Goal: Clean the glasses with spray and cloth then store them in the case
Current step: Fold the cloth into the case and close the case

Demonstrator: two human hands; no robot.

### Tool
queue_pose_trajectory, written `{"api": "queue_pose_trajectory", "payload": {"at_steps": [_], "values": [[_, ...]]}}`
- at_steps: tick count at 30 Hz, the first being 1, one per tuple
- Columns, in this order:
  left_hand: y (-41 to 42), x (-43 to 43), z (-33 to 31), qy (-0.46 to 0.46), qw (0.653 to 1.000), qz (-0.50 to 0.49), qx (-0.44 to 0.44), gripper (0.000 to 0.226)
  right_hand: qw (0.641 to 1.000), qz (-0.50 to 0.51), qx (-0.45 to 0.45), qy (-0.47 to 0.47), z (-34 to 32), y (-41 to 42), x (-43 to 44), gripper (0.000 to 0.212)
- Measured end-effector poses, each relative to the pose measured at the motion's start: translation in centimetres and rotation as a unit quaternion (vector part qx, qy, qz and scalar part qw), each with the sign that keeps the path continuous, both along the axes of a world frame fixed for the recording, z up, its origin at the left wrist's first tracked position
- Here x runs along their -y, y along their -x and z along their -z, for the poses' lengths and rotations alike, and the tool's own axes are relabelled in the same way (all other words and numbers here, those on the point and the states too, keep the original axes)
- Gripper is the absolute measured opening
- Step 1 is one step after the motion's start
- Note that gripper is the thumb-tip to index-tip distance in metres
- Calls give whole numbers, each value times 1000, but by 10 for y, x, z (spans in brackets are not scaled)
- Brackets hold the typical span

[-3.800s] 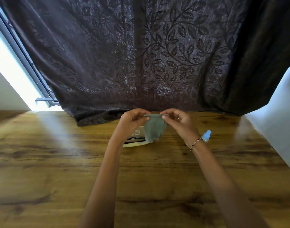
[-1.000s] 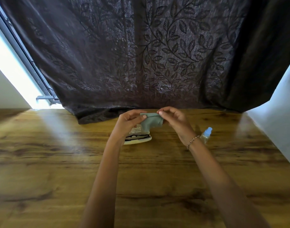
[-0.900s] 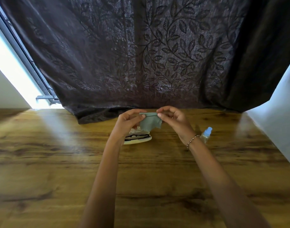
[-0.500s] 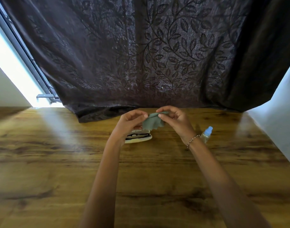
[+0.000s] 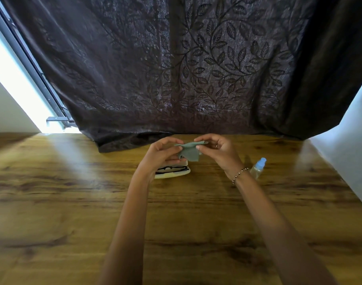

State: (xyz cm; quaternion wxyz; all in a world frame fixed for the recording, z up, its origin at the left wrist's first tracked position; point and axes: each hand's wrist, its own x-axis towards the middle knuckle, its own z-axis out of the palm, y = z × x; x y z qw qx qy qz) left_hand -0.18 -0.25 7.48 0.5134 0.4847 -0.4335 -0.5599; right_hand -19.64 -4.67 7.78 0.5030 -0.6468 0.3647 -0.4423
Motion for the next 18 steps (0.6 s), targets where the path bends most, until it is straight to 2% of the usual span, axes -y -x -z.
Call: {"api": "queue_pose_trajectory", "payload": {"at_steps": [7,12,14,18], "values": [[-1,-2,-1,-8,999,2,-45,14,999,-24,33,-2,-1,-2,-1,18],[-1,0,-2,15,1000,14,-16,29,998,-21,46,-36,1,-2,0,13],[-2,1,-2,15,1000,15,-5,33,999,-19,34,-19,2,-1,1,9],[-5,1,1,16,1000,12,24,24,1000,-7,-14,4,3,1,2,21]]}}
